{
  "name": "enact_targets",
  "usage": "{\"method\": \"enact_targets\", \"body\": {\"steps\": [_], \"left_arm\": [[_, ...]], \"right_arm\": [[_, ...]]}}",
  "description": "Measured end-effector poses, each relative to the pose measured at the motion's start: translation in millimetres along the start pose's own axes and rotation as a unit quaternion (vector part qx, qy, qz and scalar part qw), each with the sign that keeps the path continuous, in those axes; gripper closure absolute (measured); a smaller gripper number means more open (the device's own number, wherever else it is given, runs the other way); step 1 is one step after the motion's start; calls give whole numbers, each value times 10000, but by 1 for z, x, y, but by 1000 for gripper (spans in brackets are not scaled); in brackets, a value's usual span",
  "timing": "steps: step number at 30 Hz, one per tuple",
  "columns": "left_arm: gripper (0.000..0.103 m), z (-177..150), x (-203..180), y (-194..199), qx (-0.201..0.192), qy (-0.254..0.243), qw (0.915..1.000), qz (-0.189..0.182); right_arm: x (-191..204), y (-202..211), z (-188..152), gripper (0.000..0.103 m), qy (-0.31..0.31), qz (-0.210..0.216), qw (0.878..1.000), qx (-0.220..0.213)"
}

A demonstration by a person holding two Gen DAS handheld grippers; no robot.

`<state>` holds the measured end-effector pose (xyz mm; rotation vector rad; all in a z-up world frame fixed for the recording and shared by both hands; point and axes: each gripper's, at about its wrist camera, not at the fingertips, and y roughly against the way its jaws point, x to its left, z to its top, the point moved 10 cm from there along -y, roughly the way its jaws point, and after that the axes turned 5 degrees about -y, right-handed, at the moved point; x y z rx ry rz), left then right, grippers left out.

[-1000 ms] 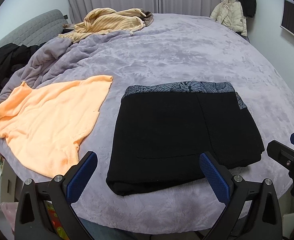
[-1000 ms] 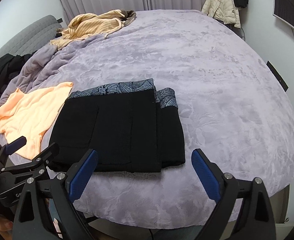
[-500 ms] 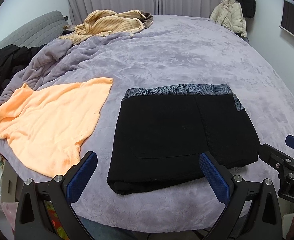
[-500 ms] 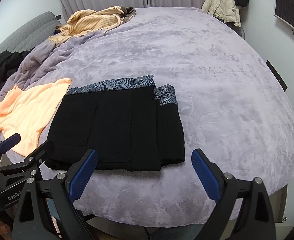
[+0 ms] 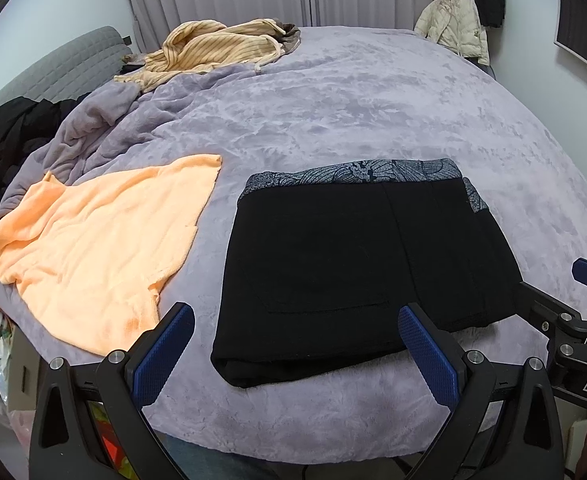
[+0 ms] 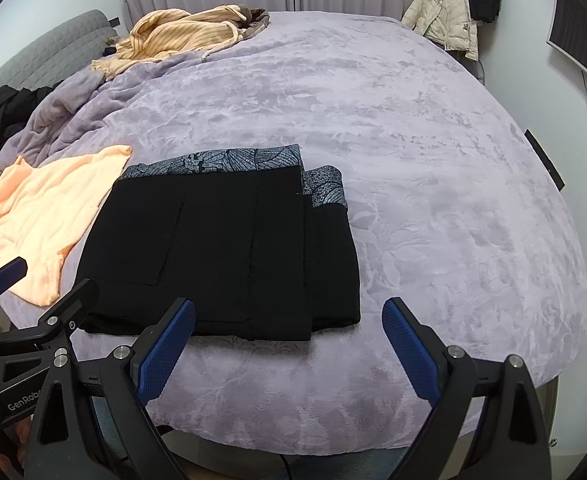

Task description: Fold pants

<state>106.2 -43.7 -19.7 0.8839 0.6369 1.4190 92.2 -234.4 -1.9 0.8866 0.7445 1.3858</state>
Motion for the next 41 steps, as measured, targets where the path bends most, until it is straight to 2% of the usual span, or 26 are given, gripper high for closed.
{"method": "enact_targets", "body": {"steps": [35, 41], "left_arm": [[1, -7, 1, -8, 55, -51, 10000, -24], [1, -3, 0, -5, -135, -111, 9998, -45]], "right_arm": [[5, -6, -5, 7, 17, 22, 10000, 51], [5, -7, -7, 7, 13, 28, 10000, 54]]}}
